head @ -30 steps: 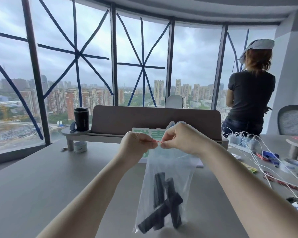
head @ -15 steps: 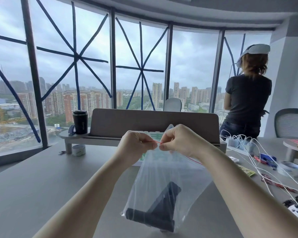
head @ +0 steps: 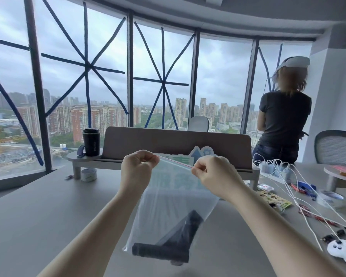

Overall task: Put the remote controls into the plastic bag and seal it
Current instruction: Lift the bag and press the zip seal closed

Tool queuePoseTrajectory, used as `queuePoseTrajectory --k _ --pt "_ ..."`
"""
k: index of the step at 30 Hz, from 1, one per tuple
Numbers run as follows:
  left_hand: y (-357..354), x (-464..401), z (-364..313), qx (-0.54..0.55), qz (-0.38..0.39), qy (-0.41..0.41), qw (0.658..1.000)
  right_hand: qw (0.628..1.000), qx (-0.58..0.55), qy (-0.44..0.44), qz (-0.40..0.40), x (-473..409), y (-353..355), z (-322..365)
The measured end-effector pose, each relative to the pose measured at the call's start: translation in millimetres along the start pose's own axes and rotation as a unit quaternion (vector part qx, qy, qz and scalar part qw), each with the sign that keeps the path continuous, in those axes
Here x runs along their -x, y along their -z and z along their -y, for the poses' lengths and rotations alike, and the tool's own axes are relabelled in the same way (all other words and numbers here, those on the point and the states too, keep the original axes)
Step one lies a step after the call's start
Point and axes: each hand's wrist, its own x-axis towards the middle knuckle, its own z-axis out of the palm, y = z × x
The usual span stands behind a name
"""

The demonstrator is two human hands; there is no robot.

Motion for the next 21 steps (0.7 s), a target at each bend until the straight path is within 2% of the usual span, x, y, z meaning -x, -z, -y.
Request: queuePoseTrajectory --k 10,21 --pt "37 -20 6 0.048 -0.057 0.024 0.997 0.996 0.067 0.055 0.021 12 -6 -14" --pt "76 -49 35 0.082 -0.062 0.044 0.994 0.986 0.086 0.115 -0.082 -13 -12 20"
